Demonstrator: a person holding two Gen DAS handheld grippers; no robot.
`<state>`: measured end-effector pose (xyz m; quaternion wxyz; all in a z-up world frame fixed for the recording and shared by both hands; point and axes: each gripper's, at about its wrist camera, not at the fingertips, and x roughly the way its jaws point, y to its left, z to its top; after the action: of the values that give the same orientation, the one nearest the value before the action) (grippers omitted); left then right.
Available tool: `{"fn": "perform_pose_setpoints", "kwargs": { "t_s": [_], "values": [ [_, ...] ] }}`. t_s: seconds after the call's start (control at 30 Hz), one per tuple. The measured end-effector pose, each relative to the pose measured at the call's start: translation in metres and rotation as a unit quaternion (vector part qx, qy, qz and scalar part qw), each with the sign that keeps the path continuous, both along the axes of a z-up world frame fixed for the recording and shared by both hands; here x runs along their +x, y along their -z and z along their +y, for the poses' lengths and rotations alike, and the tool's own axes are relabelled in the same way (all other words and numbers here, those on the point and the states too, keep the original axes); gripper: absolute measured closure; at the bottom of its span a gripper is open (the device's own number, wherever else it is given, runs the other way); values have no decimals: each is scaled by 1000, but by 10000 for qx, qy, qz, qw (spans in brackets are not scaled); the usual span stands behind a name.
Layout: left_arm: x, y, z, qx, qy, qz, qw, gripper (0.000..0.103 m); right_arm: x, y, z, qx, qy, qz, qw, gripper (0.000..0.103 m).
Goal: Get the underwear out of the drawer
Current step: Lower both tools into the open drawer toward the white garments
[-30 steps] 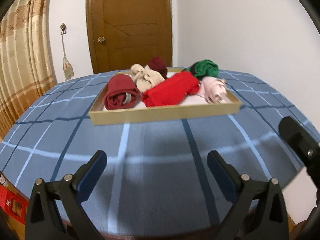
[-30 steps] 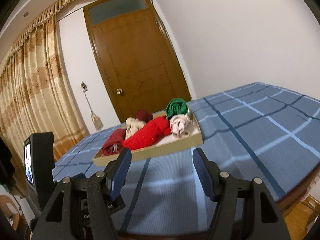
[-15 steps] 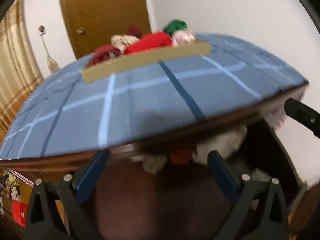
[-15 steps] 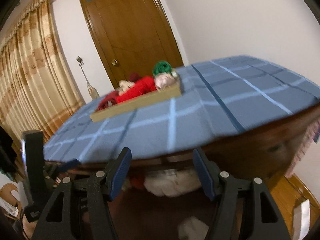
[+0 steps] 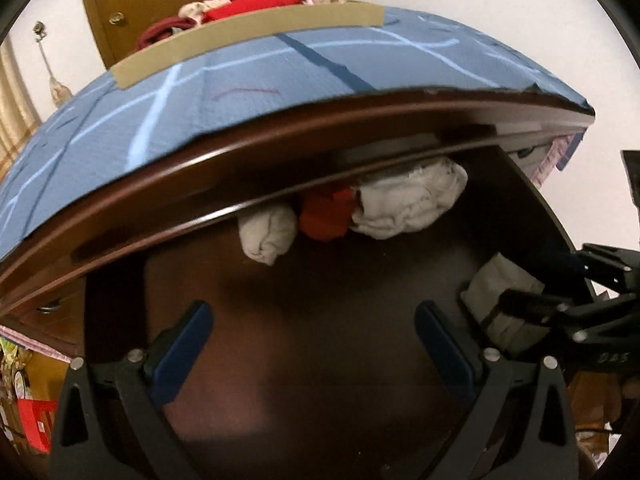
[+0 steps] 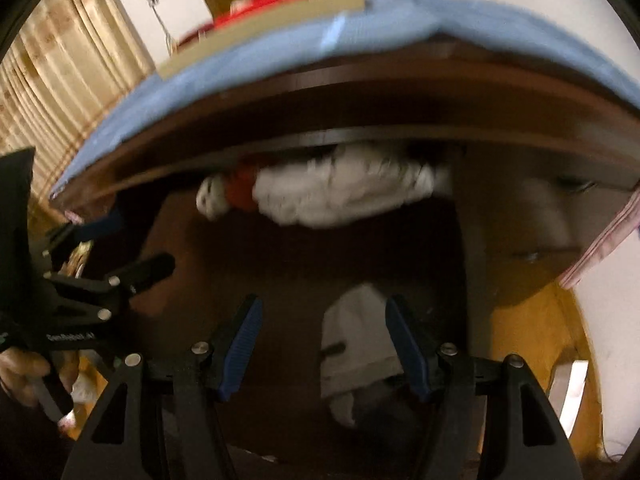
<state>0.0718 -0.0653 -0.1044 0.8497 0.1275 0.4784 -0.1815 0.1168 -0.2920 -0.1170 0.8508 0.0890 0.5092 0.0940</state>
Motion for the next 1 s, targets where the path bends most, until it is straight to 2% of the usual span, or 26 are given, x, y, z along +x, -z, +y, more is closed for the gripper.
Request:
{"fn": "perform_pose_setpoints", "kwargs": {
  "t_s": [0.17,0.3,0.37,0.57,0.73,0.83,0.93,0.97,1.0],
  "values": [
    [2,9,-7,269,417,72,9987,1,12,13,13,-673,-376,388,9963,37],
    [0,13,-9,515,746,-106,9958,1,16,18,22,-846,-742,625,9917,37],
    [2,17,-13,604,880,-37,9943,1,18,22,27,-1099,-871,711,9876,37],
    [2,18,-24,844,1253,-109,9885,3,23,24,32,-1281,-1042,813,9829,41],
    [0,22,-42,1415,1760,-508,9728,4,24,36,39,-1811,-1440,980,9679,45],
    [-7,31,-49,1766,2124,-711,9585,4,22,38,38,-1997,-1548,1017,9622,51],
    [-19,46,-57,2149,2491,-752,9413,8,21,42,40,-2116,-1652,1051,9575,52],
    [-22,49,-59,2236,2571,-777,9369,10,21,43,40,-2138,-1668,1069,9566,52],
    [-22,49,-60,2256,2579,-797,9361,10,21,44,40,-2154,-1675,1075,9560,52]
  ]
}}
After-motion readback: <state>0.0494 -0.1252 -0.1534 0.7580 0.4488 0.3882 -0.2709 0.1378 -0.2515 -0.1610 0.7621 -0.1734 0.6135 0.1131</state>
